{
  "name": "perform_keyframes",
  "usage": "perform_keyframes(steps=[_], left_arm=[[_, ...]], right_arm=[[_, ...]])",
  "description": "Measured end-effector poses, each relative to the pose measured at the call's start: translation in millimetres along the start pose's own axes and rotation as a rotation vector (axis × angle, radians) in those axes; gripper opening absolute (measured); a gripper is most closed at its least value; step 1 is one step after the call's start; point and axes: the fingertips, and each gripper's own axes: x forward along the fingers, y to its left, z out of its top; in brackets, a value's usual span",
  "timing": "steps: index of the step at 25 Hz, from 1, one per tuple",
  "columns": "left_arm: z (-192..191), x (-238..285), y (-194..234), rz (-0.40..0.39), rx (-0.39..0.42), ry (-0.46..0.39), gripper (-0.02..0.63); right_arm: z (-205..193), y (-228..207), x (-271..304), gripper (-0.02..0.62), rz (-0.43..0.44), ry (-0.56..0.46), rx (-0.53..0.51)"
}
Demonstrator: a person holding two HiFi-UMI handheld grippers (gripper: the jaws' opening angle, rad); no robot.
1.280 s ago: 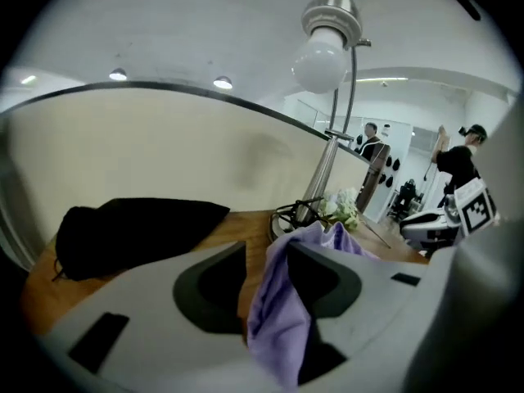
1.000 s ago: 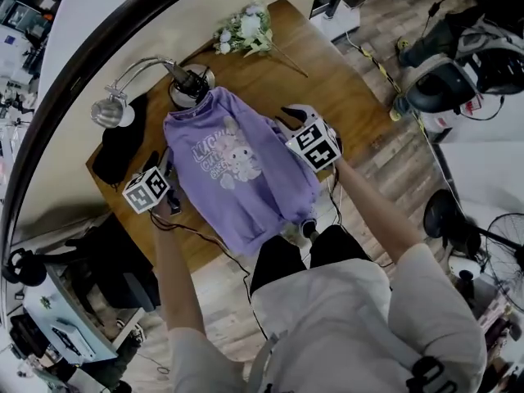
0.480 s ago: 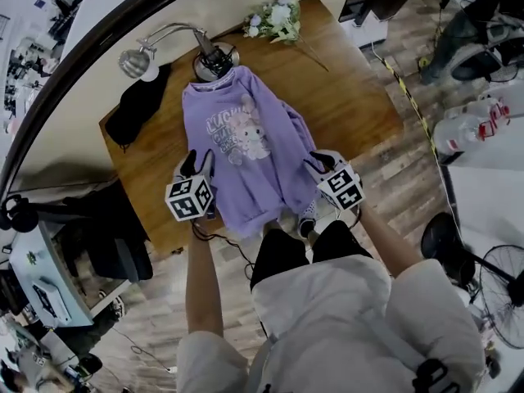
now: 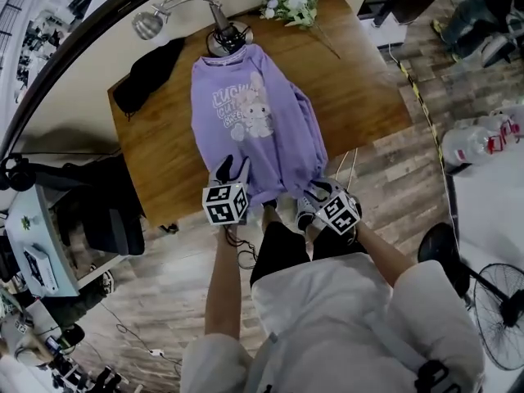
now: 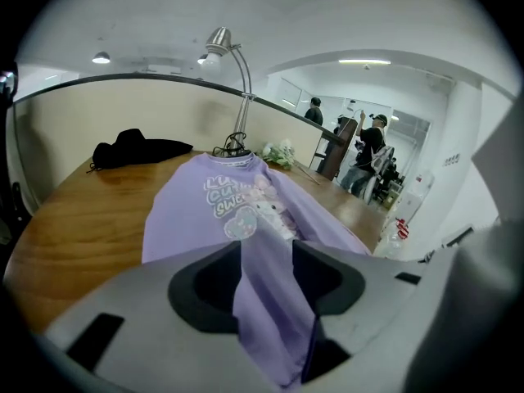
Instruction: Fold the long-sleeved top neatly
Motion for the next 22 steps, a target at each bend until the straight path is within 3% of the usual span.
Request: perform_keyframes(steps=[6,8,9,12,18,22], left_arm=[[-8.7,-4.4,-31.8,0.004,0.039,-0.01,0.204],[-8.5,-5.5,-40.0,0.005,0.063,-0.011,0.204],[-8.2,-6.2,-43.6,0.005,0.069,-0.012,0.203],[-6.8,-7.7,-52.1,0.0,0.075,-0.015,0.201],[-5.6,-9.0,-57.8,0.007,0.086,-0.018,0.187],[1.5,-11.1,-58.3,0.005,0.091,-0.022,0.184]], right_arm=[[-36.2,-0.2,14.6,0.246,0.028,0.056,0.295],[-37.5,1.9,22.3,0.242,0.04,0.054,0.35],[-36.1,3.4,24.7,0.216,0.044,0.052,0.368],[-25.5,4.6,22.2,0.028,0.034,0.023,0.386],[-0.2,11.7,-15.5,0.021,0.072,-0.084,0.404],[38.7,7.1,-58.1,0.021,0.108,-0.23,0.405]])
